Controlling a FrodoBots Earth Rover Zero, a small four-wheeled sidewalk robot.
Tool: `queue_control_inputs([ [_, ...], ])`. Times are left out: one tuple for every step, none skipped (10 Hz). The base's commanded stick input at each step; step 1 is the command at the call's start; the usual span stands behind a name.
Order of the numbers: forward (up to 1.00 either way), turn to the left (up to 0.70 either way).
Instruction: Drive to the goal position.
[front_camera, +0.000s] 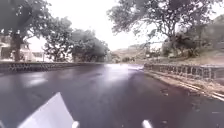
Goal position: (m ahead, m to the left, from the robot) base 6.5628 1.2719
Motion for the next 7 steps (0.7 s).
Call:
queue_control_inputs([
  [0.70,0.00],
  [0.70,0.00],
  [0.70,0.00],
  [0.70,0.00],
  [0.70,0.00],
  [0.70,0.00],
  [0.70,0.00],
])
